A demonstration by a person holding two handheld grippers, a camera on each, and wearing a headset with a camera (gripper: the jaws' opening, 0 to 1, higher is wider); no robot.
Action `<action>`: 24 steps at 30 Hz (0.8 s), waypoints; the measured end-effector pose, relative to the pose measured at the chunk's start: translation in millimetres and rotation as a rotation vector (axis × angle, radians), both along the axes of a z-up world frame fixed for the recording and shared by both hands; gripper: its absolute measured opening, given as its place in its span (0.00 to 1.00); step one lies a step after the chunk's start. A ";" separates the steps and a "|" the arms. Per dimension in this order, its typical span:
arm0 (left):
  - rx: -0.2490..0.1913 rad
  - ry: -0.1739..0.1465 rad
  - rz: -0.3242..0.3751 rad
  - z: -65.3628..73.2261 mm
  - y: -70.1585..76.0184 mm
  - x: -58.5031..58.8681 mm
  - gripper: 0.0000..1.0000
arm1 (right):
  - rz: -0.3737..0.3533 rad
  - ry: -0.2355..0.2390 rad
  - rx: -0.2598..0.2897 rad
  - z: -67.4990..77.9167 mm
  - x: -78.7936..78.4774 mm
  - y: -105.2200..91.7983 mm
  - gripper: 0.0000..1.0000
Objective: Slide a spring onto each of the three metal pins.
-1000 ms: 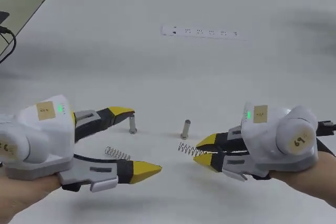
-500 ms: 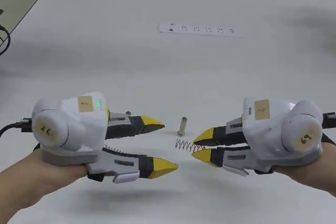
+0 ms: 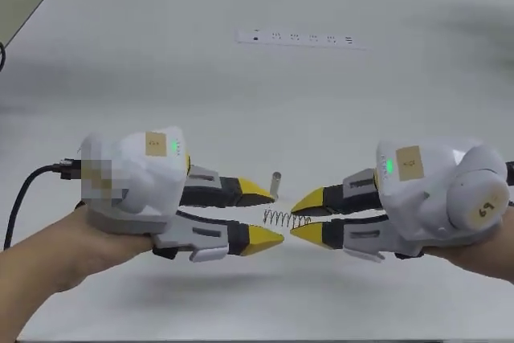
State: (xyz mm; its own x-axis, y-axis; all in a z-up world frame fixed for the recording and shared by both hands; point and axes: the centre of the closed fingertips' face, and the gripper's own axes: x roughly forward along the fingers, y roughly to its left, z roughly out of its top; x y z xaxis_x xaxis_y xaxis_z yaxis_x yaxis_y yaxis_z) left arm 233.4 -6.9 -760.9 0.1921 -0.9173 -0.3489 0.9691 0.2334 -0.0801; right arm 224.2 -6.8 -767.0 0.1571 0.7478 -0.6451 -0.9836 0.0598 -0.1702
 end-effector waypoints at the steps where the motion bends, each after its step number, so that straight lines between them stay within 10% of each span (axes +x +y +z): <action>1: -0.004 0.002 -0.005 0.6 -1.2 -1.1 0.18 | 0.002 -0.003 0.002 0.8 0.0 0.4 0.07; 24: -0.021 -0.029 -0.048 5.3 -6.7 -10.9 0.02 | 0.025 -0.002 0.023 4.2 -6.5 -1.3 0.08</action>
State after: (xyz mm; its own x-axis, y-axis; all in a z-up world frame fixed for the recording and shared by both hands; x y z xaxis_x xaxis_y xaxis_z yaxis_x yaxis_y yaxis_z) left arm 222.5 -13.6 -755.6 0.1571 -0.9328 -0.3245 0.9811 0.1849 -0.0565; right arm 217.6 -8.1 -762.8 0.1390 0.7664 -0.6272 -0.9846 0.0388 -0.1707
